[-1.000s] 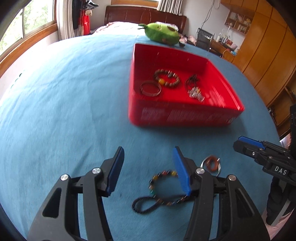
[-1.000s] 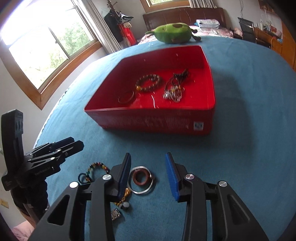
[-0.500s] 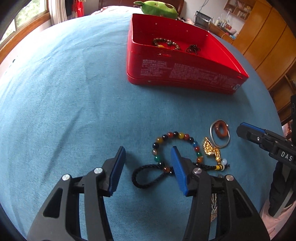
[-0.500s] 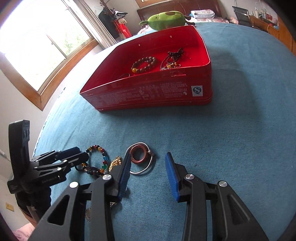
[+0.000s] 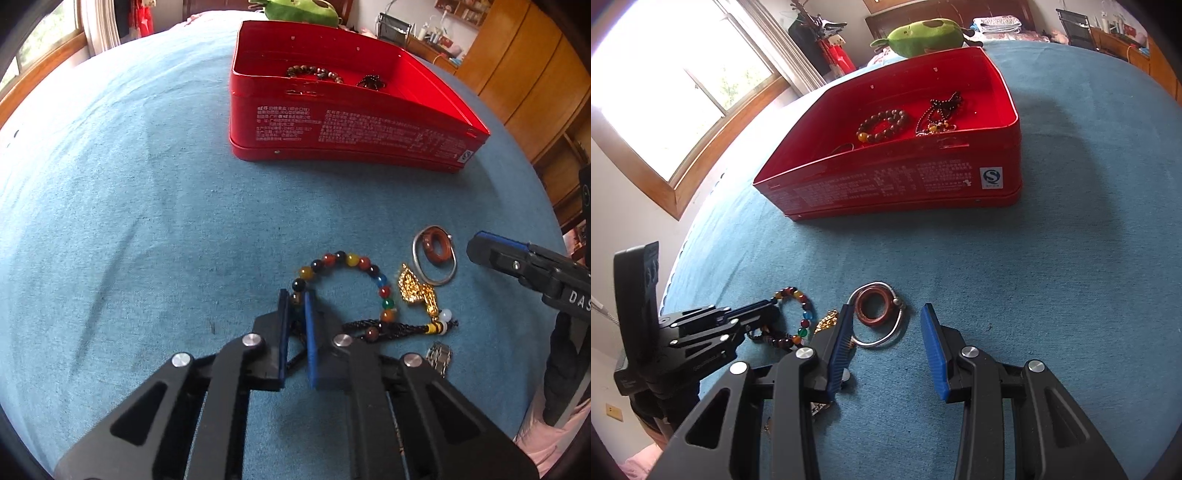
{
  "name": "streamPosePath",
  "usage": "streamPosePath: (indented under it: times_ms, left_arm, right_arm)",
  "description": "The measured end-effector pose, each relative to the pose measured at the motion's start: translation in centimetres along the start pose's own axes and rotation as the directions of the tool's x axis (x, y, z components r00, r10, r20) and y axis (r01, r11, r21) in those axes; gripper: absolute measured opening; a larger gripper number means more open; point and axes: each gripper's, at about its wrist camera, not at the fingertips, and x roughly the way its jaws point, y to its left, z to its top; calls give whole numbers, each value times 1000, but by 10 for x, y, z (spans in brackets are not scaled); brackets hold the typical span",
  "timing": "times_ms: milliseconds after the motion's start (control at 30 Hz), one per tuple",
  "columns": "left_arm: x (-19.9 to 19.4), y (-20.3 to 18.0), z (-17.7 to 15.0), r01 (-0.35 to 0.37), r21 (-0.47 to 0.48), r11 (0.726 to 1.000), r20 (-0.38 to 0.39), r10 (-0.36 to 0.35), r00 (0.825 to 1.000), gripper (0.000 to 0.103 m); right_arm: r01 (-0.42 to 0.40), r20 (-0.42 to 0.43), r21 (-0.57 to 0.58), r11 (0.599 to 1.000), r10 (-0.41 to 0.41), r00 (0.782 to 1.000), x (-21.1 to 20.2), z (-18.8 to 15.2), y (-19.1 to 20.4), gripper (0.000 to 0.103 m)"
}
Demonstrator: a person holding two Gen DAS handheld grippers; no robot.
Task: Organize jewelry
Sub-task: 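Grasp the multicoloured bead bracelet with the left tool while the right tool grasps the copper ring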
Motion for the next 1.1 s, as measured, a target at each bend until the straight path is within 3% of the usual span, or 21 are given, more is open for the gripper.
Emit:
streamPosePath:
  times_ms: [67, 200, 400, 867, 1033, 1100]
  left_arm:
    - [1, 3, 3, 17, -19, 1000, 4, -17, 1000, 6]
    - [2, 12, 10, 64, -66, 996, 12, -64, 998, 6]
    - [2, 33, 24, 59, -136, 989, 40, -54, 998, 6]
    - [5, 48, 29, 39, -150, 988, 61, -30, 998, 8]
    - [5, 45, 26, 20, -133, 991, 65, -11, 998, 8]
    - [5, 43, 26, 10, -126, 992, 69, -2, 998, 8]
  right_arm:
    - [-8, -1, 4, 1000, 8, 1000, 0, 0, -1, 36]
    - [-32, -15, 4, 999, 32, 999, 2, 1, 0, 22]
    - [-50, -50, 23, 998, 51, 997, 11, 6, -1, 15]
    - [-26, -128, 64, 998, 34, 991, 34, 17, 0, 15]
    - [10, -128, 21, 1000, -7, 992, 38, 20, 8, 15]
    - [34, -108, -10, 999, -35, 994, 38, 18, 12, 10]
